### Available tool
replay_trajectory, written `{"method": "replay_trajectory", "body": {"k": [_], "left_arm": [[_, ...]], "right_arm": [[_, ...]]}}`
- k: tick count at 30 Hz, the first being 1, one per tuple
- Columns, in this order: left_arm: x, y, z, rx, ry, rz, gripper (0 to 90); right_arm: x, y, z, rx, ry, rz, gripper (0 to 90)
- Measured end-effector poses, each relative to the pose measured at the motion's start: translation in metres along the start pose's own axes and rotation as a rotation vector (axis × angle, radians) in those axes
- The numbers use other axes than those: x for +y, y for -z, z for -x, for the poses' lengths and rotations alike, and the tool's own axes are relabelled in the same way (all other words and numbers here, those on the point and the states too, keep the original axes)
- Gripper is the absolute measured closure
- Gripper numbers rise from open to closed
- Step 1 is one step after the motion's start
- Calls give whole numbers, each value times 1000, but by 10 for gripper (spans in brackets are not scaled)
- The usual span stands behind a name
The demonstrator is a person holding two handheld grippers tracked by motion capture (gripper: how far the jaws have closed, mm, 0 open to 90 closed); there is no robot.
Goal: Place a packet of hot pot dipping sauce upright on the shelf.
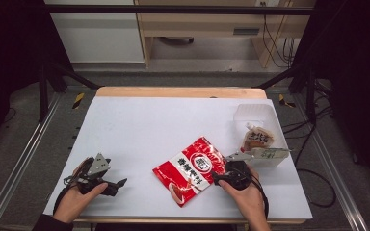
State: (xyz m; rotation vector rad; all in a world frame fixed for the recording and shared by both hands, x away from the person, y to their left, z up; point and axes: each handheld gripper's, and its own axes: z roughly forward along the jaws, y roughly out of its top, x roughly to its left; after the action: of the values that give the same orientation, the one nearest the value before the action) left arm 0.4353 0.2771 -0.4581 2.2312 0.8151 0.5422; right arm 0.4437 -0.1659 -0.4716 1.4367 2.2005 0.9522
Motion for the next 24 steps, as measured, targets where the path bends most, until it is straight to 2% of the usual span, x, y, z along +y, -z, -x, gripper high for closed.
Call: {"method": "replay_trajectory", "body": {"k": [3, 5, 7, 9, 13, 16, 19, 20, 24], "left_arm": [[0, 0, 0, -1, -1, 0, 61], [0, 0, 0, -2, -2, 1, 61], [0, -1, 1, -2, 2, 3, 61], [1, -1, 1, -3, 0, 0, 61], [1, -2, 2, -5, -6, -4, 61], [2, -3, 1, -4, -5, -4, 65], [2, -4, 1, -5, -7, -7, 68], [2, -4, 0, -6, -7, -8, 69], [4, -5, -3, -17, -1, -8, 83]], "right_arm": [[1, 3, -2, 26, -2, 16, 332], [1, 3, -4, 48, 17, 20, 383], [2, 0, -4, 50, 21, 13, 397], [3, -2, -4, 37, 28, -1, 459], [8, -5, 0, -6, 40, 1, 646], [14, -8, -1, -44, 80, 0, 783], [18, -8, -1, -60, 109, 10, 891], [19, -7, 0, -66, 118, 15, 900], [26, -3, -1, -41, 157, 42, 900]]}}
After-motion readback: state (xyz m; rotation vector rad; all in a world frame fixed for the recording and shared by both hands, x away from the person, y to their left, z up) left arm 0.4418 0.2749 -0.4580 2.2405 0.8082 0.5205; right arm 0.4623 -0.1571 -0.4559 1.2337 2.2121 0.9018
